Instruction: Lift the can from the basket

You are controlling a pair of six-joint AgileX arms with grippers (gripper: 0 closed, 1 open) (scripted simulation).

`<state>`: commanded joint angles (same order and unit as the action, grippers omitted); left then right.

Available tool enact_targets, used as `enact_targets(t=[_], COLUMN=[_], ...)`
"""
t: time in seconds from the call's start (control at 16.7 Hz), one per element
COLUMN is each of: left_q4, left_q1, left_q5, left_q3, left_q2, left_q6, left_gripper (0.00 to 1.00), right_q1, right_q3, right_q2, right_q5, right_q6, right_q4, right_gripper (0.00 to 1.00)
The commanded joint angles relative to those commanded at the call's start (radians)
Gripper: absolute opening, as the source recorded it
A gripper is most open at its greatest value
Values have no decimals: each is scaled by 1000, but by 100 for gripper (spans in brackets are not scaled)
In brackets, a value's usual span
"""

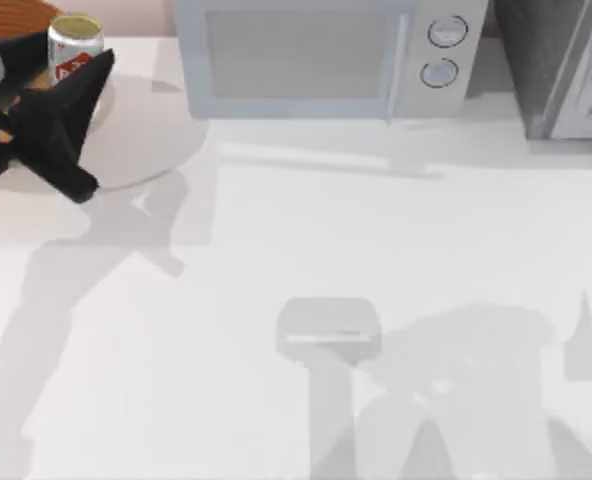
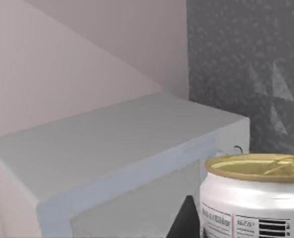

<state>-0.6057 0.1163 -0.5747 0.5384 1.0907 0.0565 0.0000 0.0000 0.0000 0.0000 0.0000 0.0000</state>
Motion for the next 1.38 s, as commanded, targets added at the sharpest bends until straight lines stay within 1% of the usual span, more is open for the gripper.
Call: enact_targets(t=[0.42, 0.72, 0.9, 1.14, 1.26, 1.38], left_q4=[-378, -579, -659, -735, -754, -754], left_q1=[56, 69, 69, 71, 72, 72], left_q5=[-406, -636, -735, -833, -856, -856], left_q3=[301, 443, 492, 539, 550, 550], left_q2=[703, 1089, 1242, 1385, 1418, 1418], left_q6=[12, 11, 9, 5, 4, 4], left_gripper=[0, 0, 0, 0, 0, 0], right_q1=[0, 0, 0, 0, 0, 0], right_q3=[0, 0, 0, 0, 0, 0], right_q2=[0, 0, 0, 0, 0, 0], right_q5=[0, 0, 0, 0, 0, 0], right_q6=[0, 0, 0, 0, 0, 0], right_q4=[0, 0, 0, 0, 0, 0], right_gripper=[100, 100, 100, 100, 100, 100])
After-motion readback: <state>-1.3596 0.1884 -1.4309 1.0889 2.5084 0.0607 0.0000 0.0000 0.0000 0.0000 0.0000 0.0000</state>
